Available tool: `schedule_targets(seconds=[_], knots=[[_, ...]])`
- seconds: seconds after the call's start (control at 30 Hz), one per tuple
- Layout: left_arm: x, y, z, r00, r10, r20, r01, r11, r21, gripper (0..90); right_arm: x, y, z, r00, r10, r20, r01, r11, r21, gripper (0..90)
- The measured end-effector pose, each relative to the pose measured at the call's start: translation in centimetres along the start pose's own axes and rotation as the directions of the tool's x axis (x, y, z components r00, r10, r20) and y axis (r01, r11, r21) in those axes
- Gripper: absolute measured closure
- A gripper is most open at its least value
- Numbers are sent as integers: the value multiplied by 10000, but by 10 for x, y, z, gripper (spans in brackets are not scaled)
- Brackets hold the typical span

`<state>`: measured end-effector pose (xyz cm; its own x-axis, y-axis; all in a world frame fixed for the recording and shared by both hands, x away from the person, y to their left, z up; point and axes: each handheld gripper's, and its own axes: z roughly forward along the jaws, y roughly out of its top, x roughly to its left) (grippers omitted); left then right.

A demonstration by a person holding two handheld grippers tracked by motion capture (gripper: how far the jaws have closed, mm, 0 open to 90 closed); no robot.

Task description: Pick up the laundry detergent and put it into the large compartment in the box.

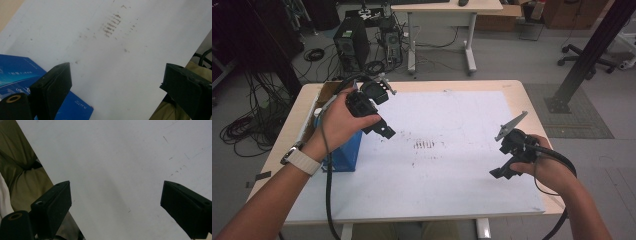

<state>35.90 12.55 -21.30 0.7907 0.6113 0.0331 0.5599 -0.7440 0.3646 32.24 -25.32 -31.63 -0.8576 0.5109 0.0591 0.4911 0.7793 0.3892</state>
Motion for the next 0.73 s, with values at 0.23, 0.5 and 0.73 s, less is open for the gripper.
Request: schedule_targets(seconds=[0.23,0.5,0.73], knots=[[1,-1,0,10000,-58,-18,58,10000,-30,90,0,1,-1,10000,-32,21,32,10000,-43,99],[1,-1,0,10000,-43,-19,43,10000,-27,91,1,1,-1,10000,-34,22,34,10000,-40,99],[1,-2,0,10000,-71,0,71,10000,-70,91,0,-1,-1,10000,-1,30,1,10000,-59,99]])
